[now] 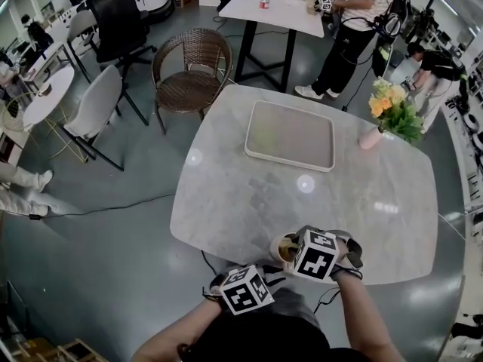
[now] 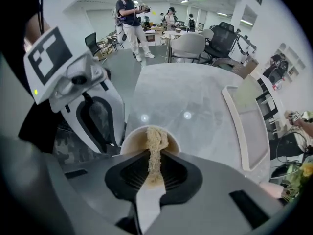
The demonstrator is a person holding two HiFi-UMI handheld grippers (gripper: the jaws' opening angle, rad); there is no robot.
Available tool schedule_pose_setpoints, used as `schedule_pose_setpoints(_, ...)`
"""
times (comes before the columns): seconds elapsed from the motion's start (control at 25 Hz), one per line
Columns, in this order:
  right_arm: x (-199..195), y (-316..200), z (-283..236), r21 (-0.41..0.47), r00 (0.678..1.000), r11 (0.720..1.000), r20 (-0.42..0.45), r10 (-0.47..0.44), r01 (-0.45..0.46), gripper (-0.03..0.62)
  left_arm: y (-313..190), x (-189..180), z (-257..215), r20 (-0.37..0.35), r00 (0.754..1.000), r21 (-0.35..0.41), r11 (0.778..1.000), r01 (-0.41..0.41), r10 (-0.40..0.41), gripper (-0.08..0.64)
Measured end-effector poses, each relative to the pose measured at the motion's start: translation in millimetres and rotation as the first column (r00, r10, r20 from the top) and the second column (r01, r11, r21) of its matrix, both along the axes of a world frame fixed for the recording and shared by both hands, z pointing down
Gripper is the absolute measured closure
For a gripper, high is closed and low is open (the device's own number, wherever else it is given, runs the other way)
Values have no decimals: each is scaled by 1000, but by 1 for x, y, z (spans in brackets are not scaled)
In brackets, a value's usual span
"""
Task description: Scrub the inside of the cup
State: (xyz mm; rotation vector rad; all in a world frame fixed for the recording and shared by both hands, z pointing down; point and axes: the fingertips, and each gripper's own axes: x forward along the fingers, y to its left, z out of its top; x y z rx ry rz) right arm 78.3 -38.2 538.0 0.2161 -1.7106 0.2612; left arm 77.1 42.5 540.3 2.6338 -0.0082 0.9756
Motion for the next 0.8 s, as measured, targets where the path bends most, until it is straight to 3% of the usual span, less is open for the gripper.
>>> schedule_pose_setpoints(0.08, -3, 2, 5, 6, 1000, 1000, -14, -10, 10, 532, -9, -19, 2, 40, 999, -10, 1000, 21, -20, 476)
schedule_pose_setpoints(0.16, -5, 2, 9, 17, 999, 999, -30, -29, 30, 532, -33, -37, 10, 98, 992, 80, 994, 69, -77, 461)
schedule_pose_setpoints(0.2, -5, 1, 11, 26, 999, 999, -32, -37, 38, 532, -47, -42, 14, 116, 988, 134, 987, 89, -105, 412)
schedule_pose_setpoints(0.28, -6, 0, 11, 47, 997, 997, -30, -66, 67, 532, -69, -41, 18, 123, 985, 215, 972, 95, -123, 225)
schedule_pose_setpoints(0.36, -7, 1, 12, 72, 991, 988, -31, -133, 135, 532, -83, -31, 20, 115, 989, 277, 959, 58, -93, 185)
schedule_pose_setpoints(0.44, -7, 1, 12, 95, 981, 976, -28, -193, 195, 532, -86, -17, 23, 113, 994, 315, 949, -23, -14, 170)
schedule_pose_setpoints(0.6, -9, 1, 12, 111, 968, 962, 3, -251, 249, 532, -75, 4, 32, 99, 979, 308, 930, -203, 181, 161)
schedule_pose_setpoints(0.68, -9, 1, 13, 107, 969, 963, 5, -249, 247, 532, -73, 13, 32, 89, 972, 308, 923, -233, 216, 161)
schedule_pose_setpoints(0.8, -10, 4, 11, 48, 985, 985, 52, -165, 163, 532, -74, 17, 33, 90, 979, 321, 925, -204, 185, 161)
